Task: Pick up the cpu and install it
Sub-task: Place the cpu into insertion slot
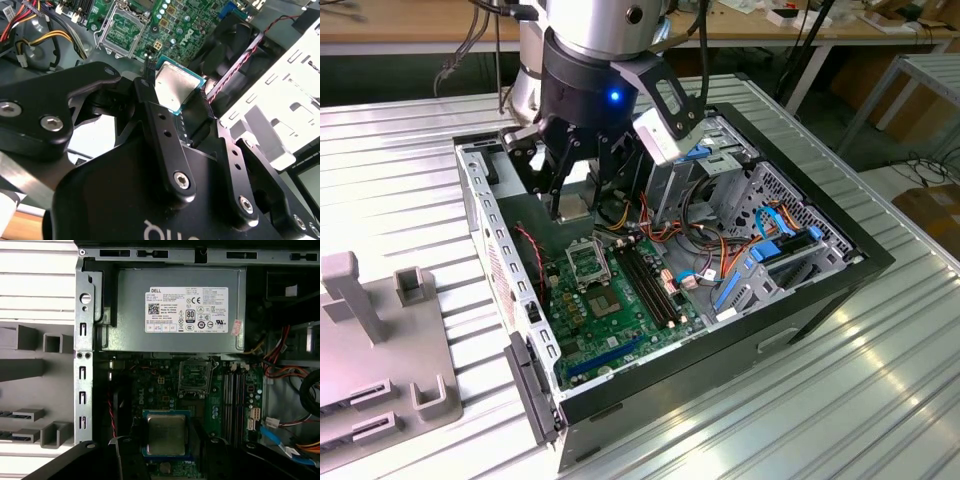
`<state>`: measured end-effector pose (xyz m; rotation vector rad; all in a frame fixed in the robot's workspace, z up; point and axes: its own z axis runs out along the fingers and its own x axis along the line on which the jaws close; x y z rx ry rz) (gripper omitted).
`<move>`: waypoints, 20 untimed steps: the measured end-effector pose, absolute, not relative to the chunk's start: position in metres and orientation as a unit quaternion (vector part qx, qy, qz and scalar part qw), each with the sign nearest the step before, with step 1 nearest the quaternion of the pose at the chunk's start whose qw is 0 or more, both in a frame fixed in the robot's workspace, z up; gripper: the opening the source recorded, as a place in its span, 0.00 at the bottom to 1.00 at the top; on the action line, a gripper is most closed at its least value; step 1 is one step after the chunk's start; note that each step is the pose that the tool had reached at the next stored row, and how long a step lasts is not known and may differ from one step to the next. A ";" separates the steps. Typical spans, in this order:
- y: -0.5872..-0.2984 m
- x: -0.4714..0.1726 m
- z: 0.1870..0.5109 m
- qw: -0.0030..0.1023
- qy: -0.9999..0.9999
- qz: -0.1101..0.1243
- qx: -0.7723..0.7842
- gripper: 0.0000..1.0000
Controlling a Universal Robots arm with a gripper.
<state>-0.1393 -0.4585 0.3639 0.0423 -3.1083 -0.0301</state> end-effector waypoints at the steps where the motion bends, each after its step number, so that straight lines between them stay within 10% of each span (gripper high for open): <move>1: -0.459 -0.139 0.362 0.016 -1.000 -0.010 0.014 0.47; 20: -0.460 -0.133 0.358 0.016 -1.000 -0.010 0.014 0.47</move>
